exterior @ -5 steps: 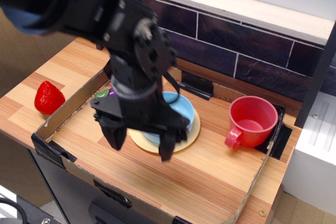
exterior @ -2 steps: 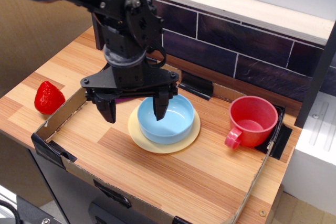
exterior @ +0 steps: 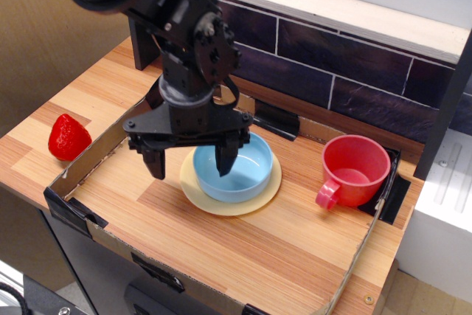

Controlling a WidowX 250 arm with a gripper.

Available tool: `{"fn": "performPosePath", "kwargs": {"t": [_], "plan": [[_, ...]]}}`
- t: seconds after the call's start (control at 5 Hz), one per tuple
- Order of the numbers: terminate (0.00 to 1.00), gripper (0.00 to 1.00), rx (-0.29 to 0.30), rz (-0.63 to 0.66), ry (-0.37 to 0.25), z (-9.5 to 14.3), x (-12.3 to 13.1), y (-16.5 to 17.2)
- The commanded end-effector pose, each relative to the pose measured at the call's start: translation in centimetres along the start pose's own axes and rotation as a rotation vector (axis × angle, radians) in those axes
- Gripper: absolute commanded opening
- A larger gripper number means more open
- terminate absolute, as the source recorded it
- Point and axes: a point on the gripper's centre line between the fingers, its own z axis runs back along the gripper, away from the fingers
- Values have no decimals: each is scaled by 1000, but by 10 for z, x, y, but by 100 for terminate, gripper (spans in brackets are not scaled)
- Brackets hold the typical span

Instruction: Take bowl off plate

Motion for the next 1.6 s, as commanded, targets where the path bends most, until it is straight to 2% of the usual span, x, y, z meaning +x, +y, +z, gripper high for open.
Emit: {"fn": "performPosePath", "kwargs": {"t": [0.0,0.4,0.6,0.8,1.0,1.4], "plan": [[0,0,-39,17,13,-4,7,-3],[0,0,-76,31,4,7,11,1],[0,0,-109,28,0,19,16,11],[0,0,-127,-1,23,24,18,32],[0,0,-111,-36,51,19,17,57],[0,0,-73,-80,31,5,21,88]]}}
